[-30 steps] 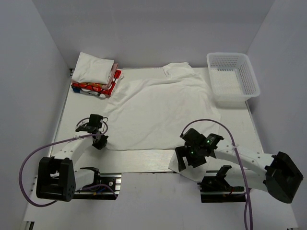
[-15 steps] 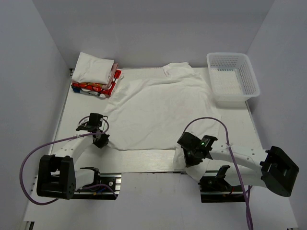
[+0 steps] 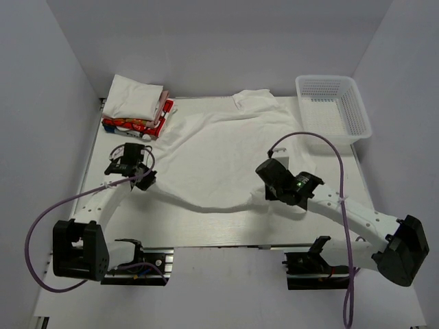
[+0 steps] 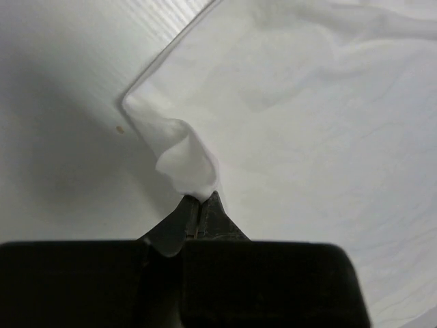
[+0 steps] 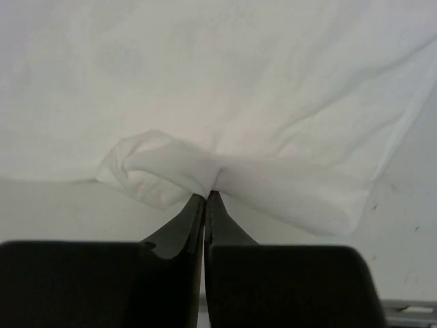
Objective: Fold and stack the t-shirts
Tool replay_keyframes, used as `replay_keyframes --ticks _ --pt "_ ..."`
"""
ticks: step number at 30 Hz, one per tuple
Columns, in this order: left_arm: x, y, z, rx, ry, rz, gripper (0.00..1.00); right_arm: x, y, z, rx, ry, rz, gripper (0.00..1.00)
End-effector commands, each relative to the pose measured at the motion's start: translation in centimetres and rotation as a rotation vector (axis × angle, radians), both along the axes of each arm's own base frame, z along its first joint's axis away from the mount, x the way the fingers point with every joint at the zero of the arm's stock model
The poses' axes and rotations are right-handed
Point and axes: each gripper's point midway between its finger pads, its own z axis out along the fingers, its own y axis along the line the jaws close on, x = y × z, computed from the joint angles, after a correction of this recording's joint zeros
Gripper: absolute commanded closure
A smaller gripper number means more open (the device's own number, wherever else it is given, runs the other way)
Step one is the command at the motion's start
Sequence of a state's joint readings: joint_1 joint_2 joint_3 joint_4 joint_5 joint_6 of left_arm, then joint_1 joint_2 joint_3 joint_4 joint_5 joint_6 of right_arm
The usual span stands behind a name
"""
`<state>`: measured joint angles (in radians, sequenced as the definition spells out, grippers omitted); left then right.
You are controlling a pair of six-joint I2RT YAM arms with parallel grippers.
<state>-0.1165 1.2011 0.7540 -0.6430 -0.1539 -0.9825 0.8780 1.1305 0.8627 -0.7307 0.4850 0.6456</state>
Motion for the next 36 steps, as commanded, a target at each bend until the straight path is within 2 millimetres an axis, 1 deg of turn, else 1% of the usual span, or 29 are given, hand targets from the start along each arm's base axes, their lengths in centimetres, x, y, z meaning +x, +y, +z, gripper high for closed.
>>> replay_keyframes --ticks 1,5,6,7,8,9,10,11,13,14,16,17,18,19,20,21,23,24,25,26,27,28,29,30,31,32,33,34,36 --pt "3.5 0.4 1.8 0.029 -0.063 0.015 1.00 6.3 -0.8 2.7 -0.084 -0.206 -0.039 1.00" --pt "6.8 0.5 2.6 0.047 -0.072 0.028 1.00 12.1 -1.2 5.4 -0.110 -0.290 -0.070 1.00" --pt "7.4 0.8 2.7 0.048 -0.074 0.038 1.00 13.0 -1.3 5.2 -0.100 -0.278 -0.063 1.00" --pt "8.0 0.9 2.8 0.059 -0.075 0.046 1.00 14.8 -1.4 6.6 -0.099 -0.320 -0.063 1.00" --pt "9.2 1.2 3.8 0.057 -0.099 0.056 1.00 15.3 -1.4 6.8 -0.103 -0.325 -0.050 1.00" --pt "9.8 1.4 3.3 0.070 -0.084 0.063 1.00 15.8 -1.0 6.8 -0.083 -0.319 -0.022 1.00" --pt "10.8 1.3 4.1 0.068 -0.105 0.064 1.00 17.1 -1.7 6.0 -0.116 -0.309 -0.004 1.00" --pt "11.3 1.8 4.1 0.076 -0.104 0.079 1.00 18.0 -1.4 7.0 -0.105 -0.324 0.008 1.00" --pt "12.4 1.9 3.4 0.081 -0.095 0.093 1.00 19.5 -1.4 6.2 -0.136 -0.297 0.043 1.00" --pt "13.0 1.8 3.7 0.080 -0.103 0.094 1.00 20.6 -1.4 6.6 -0.136 -0.309 0.050 1.00" --pt "14.0 1.7 3.6 0.073 -0.111 0.103 1.00 21.9 -1.6 5.8 -0.145 -0.290 0.056 1.00" --pt "14.7 1.7 2.7 0.073 -0.108 0.103 1.00 22.9 -2.1 4.6 -0.146 -0.263 0.059 1.00" --pt "15.3 1.6 2.7 0.072 -0.115 0.103 1.00 24.1 -1.7 6.0 -0.139 -0.295 0.064 0.99" --pt "15.8 2.0 2.6 0.073 -0.115 0.112 1.00 24.6 -1.3 4.5 -0.143 -0.262 0.100 0.99" --pt "16.6 1.9 2.6 0.071 -0.127 0.113 1.00 25.1 -1.3 4.3 -0.145 -0.258 0.098 0.97" --pt "17.0 1.4 1.2 0.052 -0.096 0.097 0.95 26.8 -1.2 3.7 -0.149 -0.244 0.086 0.87" --pt "18.1 1.6 1.5 0.066 -0.076 0.103 0.64 28.5 -1.6 4.0 -0.176 -0.256 0.101 0.74" --pt "18.4 1.6 1.3 0.067 -0.065 0.103 0.32 30.0 -1.7 2.4 -0.197 -0.240 0.093 0.65" --pt "19.6 1.7 1.4 0.085 -0.074 0.094 0.25 30.8 -2.4 1.9 -0.215 -0.234 0.074 0.58" --pt "19.7 1.7 1.3 0.086 -0.063 0.093 0.22 32.0 -2.2 2.8 -0.204 -0.254 0.069 0.47" --pt "19.3 1.7 1.4 0.089 -0.042 0.092 0.15 31.9 -2.7 -0.6 -0.228 -0.164 0.053 0.35" --pt "19.3 1.7 1.6 0.089 -0.042 0.092 0.05 33.4 -2.4 1.5 -0.210 -0.200 0.040 0.27" --pt "18.6 2.1 1.0 0.113 -0.015 0.086 0.00 32.7 -2.4 0.2 -0.210 -0.143 0.046 0.24" --pt "18.7 2.1 2.0 0.110 -0.036 0.087 0.00 32.7 -2.2 0.9 -0.197 -0.155 0.051 0.24" --pt "17.8 1.7 1.7 0.122 -0.023 0.059 0.00 31.2 -2.2 -0.7 -0.200 -0.109 0.067 0.23" --pt "17.4 1.8 2.1 0.135 -0.024 0.038 0.00 30.4 -2.4 -1.0 -0.204 -0.095 0.071 0.23" --pt "17.4 1.4 3.7 0.137 -0.073 0.020 0.00 29.8 -2.1 2.0 -0.155 -0.156 0.047 0.21" --pt "16.6 1.5 3.5 0.147 -0.069 0.004 0.00 28.1 -2.5 0.2 -0.150 -0.112 0.048 0.21" --pt "15.3 0.3 3.1 0.114 -0.062 -0.058 0.00 24.8 -2.6 0.6 -0.067 -0.112 0.053 0.20"
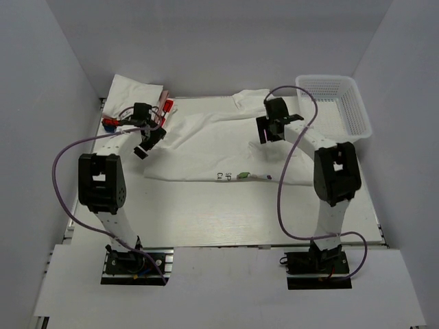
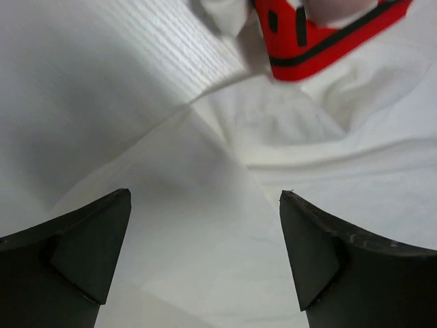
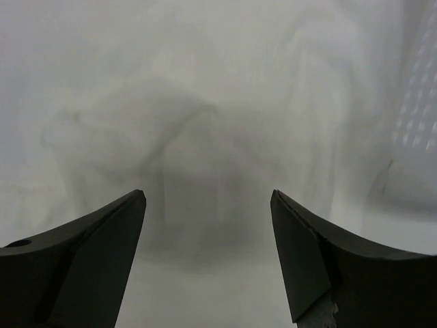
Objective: Fold and stack the t-shirts
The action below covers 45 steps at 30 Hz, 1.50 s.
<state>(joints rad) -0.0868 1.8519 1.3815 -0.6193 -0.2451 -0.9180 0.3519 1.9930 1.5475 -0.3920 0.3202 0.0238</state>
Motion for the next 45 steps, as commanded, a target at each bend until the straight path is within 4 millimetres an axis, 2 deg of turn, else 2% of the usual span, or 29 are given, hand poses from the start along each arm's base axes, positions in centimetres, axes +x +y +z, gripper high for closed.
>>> replay_keyframes --ticks 1,2,3,4,5,8,11,12,13,14,17,18,22,27,29,30,31,33,34,35,36,37,38,39,40,41,43,44,45 --pt "-1.4 -1.3 3.8 -0.017 -0.096 -0.107 0.00 -4.1 0.6 3.1 0.134 -0.027 0.010 0.20" --pt "-1.7 -2.0 3.6 -0.049 -0.097 -0.128 0.00 -5.3 0.4 1.6 0.133 0.001 0.008 0.20" --pt "-2.5 -2.2 2.4 -0.060 -0.070 -0.146 0.00 -6.4 0.3 0.8 0.137 0.025 0.005 0.20" --pt "-2.3 -2.7 2.6 -0.081 -0.098 -0.161 0.00 -6.9 0.7 0.3 0.167 0.048 0.013 0.20" --pt "-3.0 -3.9 1.6 -0.118 -0.081 -0.205 0.00 -7.8 0.8 -1.1 0.174 0.089 0.013 0.20" --pt "-3.1 -5.5 0.7 -0.171 -0.078 -0.262 0.00 -7.7 0.6 -2.6 0.170 0.114 -0.007 0.23" --pt "-3.4 -6.0 -1.0 -0.175 -0.034 -0.283 0.00 -6.9 1.2 -3.9 0.173 0.131 -0.008 0.30" --pt "-3.7 -6.0 -1.4 -0.176 -0.024 -0.282 0.00 -6.3 1.2 -4.2 0.178 0.123 -0.021 0.38" --pt "-3.8 -6.1 -1.8 -0.165 -0.013 -0.284 0.00 -5.8 1.3 -4.0 0.180 0.114 -0.033 0.38" --pt "-3.8 -6.1 -1.8 -0.165 -0.013 -0.284 0.00 -5.6 0.9 -4.7 0.157 0.121 -0.056 0.40" --pt "-4.3 -5.9 -2.7 -0.139 0.014 -0.275 0.00 -4.0 0.6 -3.7 0.166 0.042 -0.103 0.62" --pt "-4.5 -5.6 -2.8 -0.126 0.024 -0.266 0.00 -4.2 0.5 -3.8 0.162 0.037 -0.113 0.79" --pt "-5.4 -4.8 -4.1 -0.091 0.066 -0.255 0.00 -3.1 -0.2 -2.6 0.152 -0.049 -0.153 0.98" --pt "-6.6 -4.1 -5.6 -0.065 0.140 -0.238 0.00 -1.2 -1.8 -2.1 0.095 -0.111 -0.218 1.00" --pt "-7.4 -3.8 -6.3 -0.055 0.174 -0.232 0.00 0.5 -2.2 -2.0 0.079 -0.131 -0.224 1.00" --pt "-7.7 -3.6 -6.4 -0.043 0.187 -0.226 0.00 1.1 -3.1 -1.7 0.035 -0.150 -0.242 1.00" --pt "-7.7 -3.4 -6.7 -0.033 0.196 -0.221 0.00 3.0 -3.3 -0.3 0.039 -0.195 -0.253 1.00" --pt "-8.3 -3.1 -7.1 -0.024 0.216 -0.217 0.00 4.5 -4.8 -0.5 -0.030 -0.208 -0.255 1.00" --pt "-8.3 -3.1 -7.1 -0.024 0.216 -0.217 0.00 6.5 -4.7 1.1 -0.029 -0.261 -0.259 1.00" --pt "-8.7 -3.3 -7.3 -0.036 0.225 -0.222 0.00 7.2 -5.1 0.3 -0.082 -0.249 -0.224 1.00" --pt "-8.5 -3.3 -7.3 -0.033 0.217 -0.231 0.00 8.4 -5.4 1.5 -0.077 -0.274 -0.233 1.00" --pt "-8.5 -3.3 -7.3 -0.033 0.217 -0.231 0.00 8.8 -5.4 1.6 -0.082 -0.273 -0.237 0.87" --pt "-8.5 -3.3 -7.3 -0.033 0.217 -0.231 0.00 9.3 -4.9 2.1 -0.083 -0.240 -0.207 0.30" --pt "-8.5 -3.3 -7.3 -0.033 0.217 -0.231 0.00 9.1 -4.3 2.4 -0.071 -0.231 -0.193 0.13" --pt "-8.5 -3.3 -7.3 -0.033 0.217 -0.231 0.00 8.6 -3.4 2.2 -0.044 -0.205 -0.156 0.10" --pt "-8.5 -3.3 -7.3 -0.033 0.217 -0.231 0.00 7.0 -3.4 2.9 -0.029 -0.192 -0.136 0.10" --pt "-8.4 -3.3 -6.9 -0.029 0.208 -0.239 0.00 5.6 -0.4 3.1 0.087 -0.181 -0.046 0.10" --pt "-8.4 -3.3 -6.9 -0.029 0.208 -0.239 0.00 3.9 -0.1 1.5 0.105 -0.135 -0.030 0.10" --pt "-8.3 -3.5 -6.6 -0.037 0.199 -0.244 0.00 2.6 0.3 3.5 0.162 -0.171 -0.035 0.10"
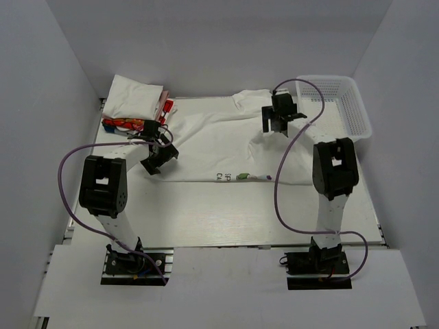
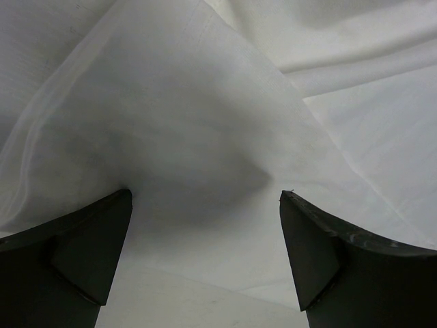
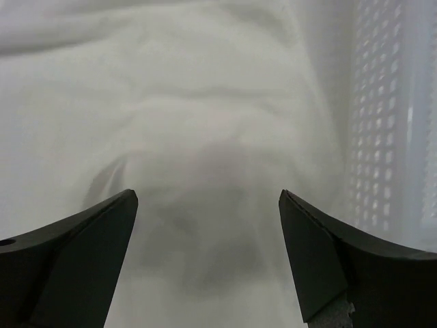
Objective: Fold and stack the t-shirts
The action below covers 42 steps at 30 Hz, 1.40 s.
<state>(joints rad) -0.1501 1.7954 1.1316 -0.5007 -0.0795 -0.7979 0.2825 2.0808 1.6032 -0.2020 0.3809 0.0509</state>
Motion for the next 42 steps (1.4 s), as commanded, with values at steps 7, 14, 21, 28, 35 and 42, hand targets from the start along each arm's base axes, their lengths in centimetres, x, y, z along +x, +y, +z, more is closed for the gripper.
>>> replay_keyframes --ticks 7,14,21,28,35,42 --pt "-3.3 1.1 -2.1 0.047 0.110 -0.008 0.00 -10.8 3.2 -1.4 0.224 0.139 0.093 0.10" --pt "-3.6 1.1 -2.0 0.044 0.101 -0.009 0.00 -13.9 2.1 -5.6 0.215 0.261 0.023 0.10" --pt "-8.7 2.4 -3.6 0.083 0.221 0.026 0.00 -24.0 -1.0 -9.1 0.214 0.458 -0.130 0.10" --pt "-19.0 1.9 -3.7 -0.013 0.405 0.143 0.00 -36.9 0.7 -9.7 0.456 0.772 -0.204 0.10" --pt "-25.9 0.4 -0.1 -0.159 0.385 0.151 0.01 -39.7 0.4 -3.2 0.534 0.621 -0.123 0.10" --pt "-18.2 3.2 7.9 -0.046 -0.032 0.197 0.00 -35.5 4.5 1.9 0.629 0.389 0.197 0.10"
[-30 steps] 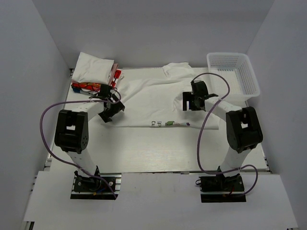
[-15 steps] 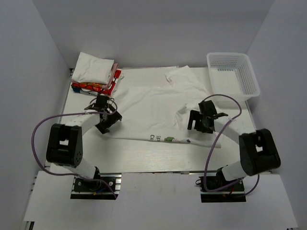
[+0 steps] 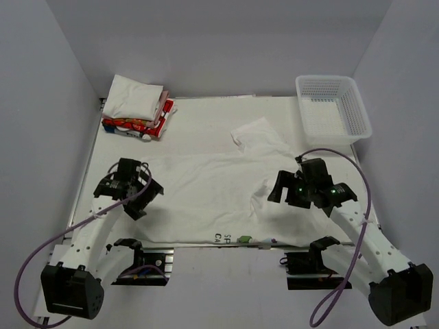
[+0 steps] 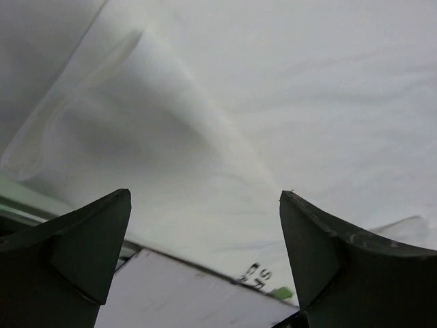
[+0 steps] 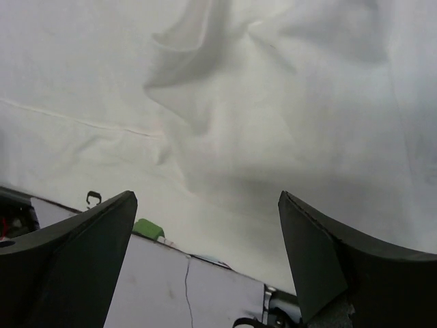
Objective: Fold and stack the t-shirts
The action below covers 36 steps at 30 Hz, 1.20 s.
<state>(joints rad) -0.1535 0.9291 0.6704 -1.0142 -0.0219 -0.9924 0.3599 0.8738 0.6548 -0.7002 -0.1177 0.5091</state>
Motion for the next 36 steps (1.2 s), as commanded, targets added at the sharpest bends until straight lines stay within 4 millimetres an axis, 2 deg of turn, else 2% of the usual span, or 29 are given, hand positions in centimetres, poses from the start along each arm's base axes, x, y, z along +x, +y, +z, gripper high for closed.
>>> replay_keyframes --ticks 1,4,5,6,7,8,10,11,14,16,17,18,19,20,21,22,23,24,25,26,27,28,29,30,31,32,34,35,36 --pt "5.3 1.9 4.1 0.092 -0.186 0.070 0.00 0.9 3.4 0.7 0.104 -0.052 0.161 0.10" --pt "8.3 3.0 4.9 0.168 -0.231 0.087 0.00 1.4 5.9 0.5 0.181 -0.065 0.234 0.10" --pt "9.6 3.4 5.7 0.183 -0.247 0.106 0.00 2.6 6.6 0.0 0.185 -0.081 0.245 0.10" --pt "10.5 4.0 4.4 0.231 -0.198 0.108 0.00 2.8 7.2 0.2 0.187 -0.086 0.267 0.10" --pt "11.7 3.9 4.7 0.231 -0.202 0.108 0.00 3.3 7.3 -0.6 0.164 -0.070 0.270 0.10" --pt "12.3 4.4 3.0 0.257 -0.131 0.107 0.00 4.8 8.2 -0.1 0.167 -0.099 0.278 0.10" --pt "14.3 4.6 3.0 0.269 -0.116 0.118 0.00 6.1 9.2 -0.8 0.160 -0.101 0.291 0.10" --pt "14.6 5.6 2.6 0.308 -0.088 0.137 0.00 7.7 10.2 -0.1 0.175 -0.138 0.297 0.10" --pt "16.3 7.0 1.3 0.348 -0.022 0.177 0.00 11.1 12.0 -0.8 0.167 -0.148 0.286 0.10" --pt "17.8 7.4 1.7 0.355 -0.035 0.201 0.00 14.5 13.6 2.5 0.179 -0.239 0.276 0.10" --pt "18.1 7.9 1.0 0.359 -0.013 0.211 0.00 15.5 13.6 2.7 0.163 -0.253 0.259 0.10" --pt "18.4 8.3 0.9 0.359 -0.008 0.224 0.00 17.5 13.7 3.0 0.137 -0.261 0.232 0.10" --pt "19.0 8.1 0.9 0.348 -0.021 0.212 0.00 18.2 13.9 3.3 0.131 -0.271 0.219 0.10" --pt "19.6 8.4 1.0 0.335 -0.030 0.225 0.00 19.3 13.3 2.6 0.089 -0.268 0.184 0.10" --pt "19.8 8.9 0.6 0.337 -0.015 0.236 0.00 20.7 13.4 3.6 0.073 -0.286 0.173 0.10" --pt "20.1 9.0 1.0 0.338 -0.027 0.230 0.00 21.2 13.3 3.3 0.046 -0.287 0.166 0.10" --pt "20.0 9.5 0.4 0.340 -0.009 0.241 0.00 22.0 12.4 3.0 -0.008 -0.287 0.126 0.10" --pt "20.2 10.0 0.4 0.345 -0.006 0.242 0.00 23.3 12.4 4.1 -0.020 -0.314 0.114 0.10" --pt "20.2 9.8 -0.2 0.340 0.011 0.228 0.00 23.7 12.0 3.4 -0.065 -0.307 0.117 0.10" --pt "20.3 10.3 -0.2 0.344 0.015 0.228 0.00 25.4 10.3 4.0 -0.136 -0.346 0.051 0.10" --pt "20.5 10.5 -0.5 0.339 0.014 0.225 0.00 26.1 9.3 2.4 -0.187 -0.316 0.030 0.10" --pt "20.5 10.3 -1.0 0.327 0.027 0.219 0.00 27.0 8.2 2.6 -0.247 -0.316 -0.002 0.10" --pt "21.0 10.7 -1.5 0.330 0.041 0.217 0.00 28.8 7.1 4.0 -0.282 -0.348 -0.048 0.10" --pt "21.3 10.5 -1.9 0.319 0.047 0.213 0.00 30.0 5.5 2.5 -0.331 -0.316 -0.075 0.10" --pt "21.3 10.7 -2.3 0.305 0.065 0.216 0.01 31.7 5.5 3.5 -0.345 -0.311 -0.082 0.10" --pt "21.9 10.6 -2.3 0.299 0.061 0.204 0.01 32.7 4.4 3.3 -0.364 -0.305 -0.089 0.10" --pt "22.4 10.4 -3.4 0.291 0.071 0.189 0.04 34.0 3.5 -0.2 -0.399 -0.237 -0.055 0.10" --pt "22.6 10.3 -3.4 0.285 0.071 0.177 0.05 36.1 3.6 0.9 -0.400 -0.288 -0.025 0.10" --pt "23.2 10.4 -3.5 0.285 0.059 0.179 0.06 37.0 3.3 0.8 -0.397 -0.302 -0.021 0.10"
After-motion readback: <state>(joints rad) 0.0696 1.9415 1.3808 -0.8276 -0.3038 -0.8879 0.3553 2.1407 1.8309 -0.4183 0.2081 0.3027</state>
